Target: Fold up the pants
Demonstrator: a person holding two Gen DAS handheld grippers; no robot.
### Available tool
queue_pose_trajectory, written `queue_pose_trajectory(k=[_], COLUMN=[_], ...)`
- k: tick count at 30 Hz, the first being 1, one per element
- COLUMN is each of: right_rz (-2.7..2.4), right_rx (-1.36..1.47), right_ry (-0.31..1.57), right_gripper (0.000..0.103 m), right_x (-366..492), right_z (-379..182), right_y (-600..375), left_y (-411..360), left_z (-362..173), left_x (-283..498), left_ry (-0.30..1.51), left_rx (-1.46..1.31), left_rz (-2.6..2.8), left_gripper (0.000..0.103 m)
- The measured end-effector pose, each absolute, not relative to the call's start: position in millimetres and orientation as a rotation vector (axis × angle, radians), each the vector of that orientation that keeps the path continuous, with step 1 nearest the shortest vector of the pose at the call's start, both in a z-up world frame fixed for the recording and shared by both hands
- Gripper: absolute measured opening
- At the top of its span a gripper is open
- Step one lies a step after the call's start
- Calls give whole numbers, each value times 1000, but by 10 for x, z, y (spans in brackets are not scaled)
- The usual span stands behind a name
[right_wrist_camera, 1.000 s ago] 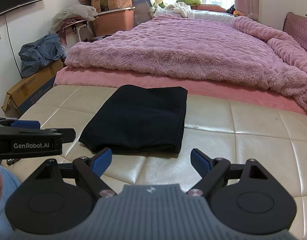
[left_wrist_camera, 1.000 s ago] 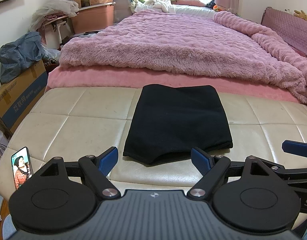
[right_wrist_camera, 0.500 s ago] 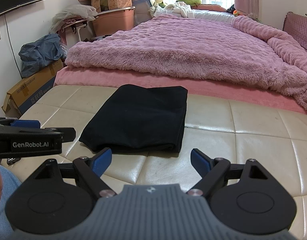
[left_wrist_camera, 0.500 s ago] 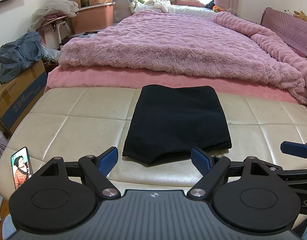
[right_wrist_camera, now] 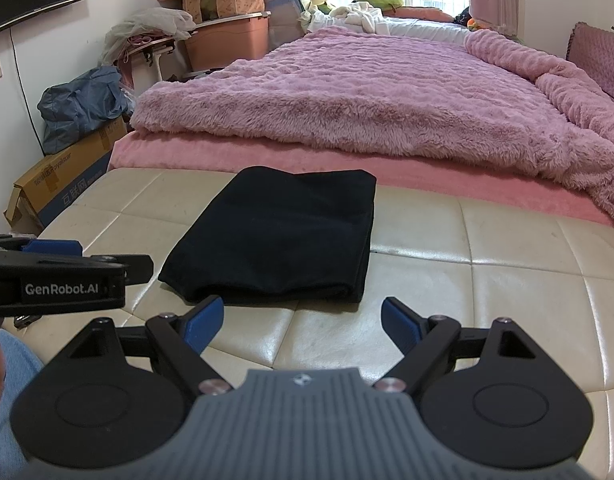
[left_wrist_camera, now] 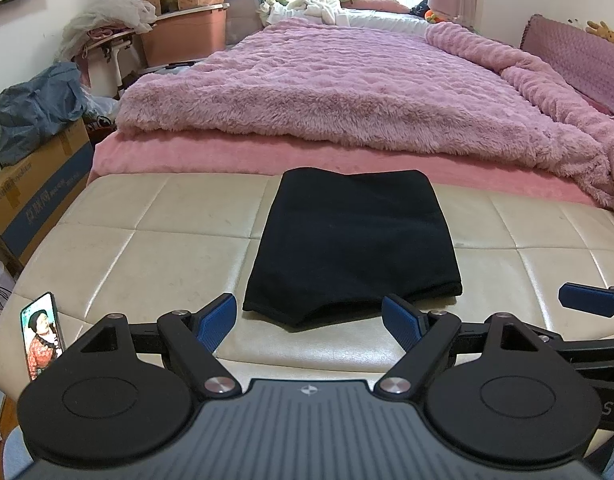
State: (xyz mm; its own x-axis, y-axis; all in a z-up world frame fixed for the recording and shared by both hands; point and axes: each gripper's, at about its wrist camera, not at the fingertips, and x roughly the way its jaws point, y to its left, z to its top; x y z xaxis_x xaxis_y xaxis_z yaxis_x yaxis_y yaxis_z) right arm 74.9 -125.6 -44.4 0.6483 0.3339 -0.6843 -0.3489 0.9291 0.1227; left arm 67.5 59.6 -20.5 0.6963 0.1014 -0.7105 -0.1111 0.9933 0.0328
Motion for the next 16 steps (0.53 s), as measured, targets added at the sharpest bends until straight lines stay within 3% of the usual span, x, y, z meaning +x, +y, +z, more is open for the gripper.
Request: queue_pose_trajectory(k=[16], right_rz=[387], right_rx=[-19], right_ry=[777], right_gripper=[82], right_x=[744], right_z=[-466], right_y=[-1250], left_y=[588], left_z=[-229], left_x=[658], left_ry=[787], left_rx=[-18], left_rz=[110], left_gripper=[94])
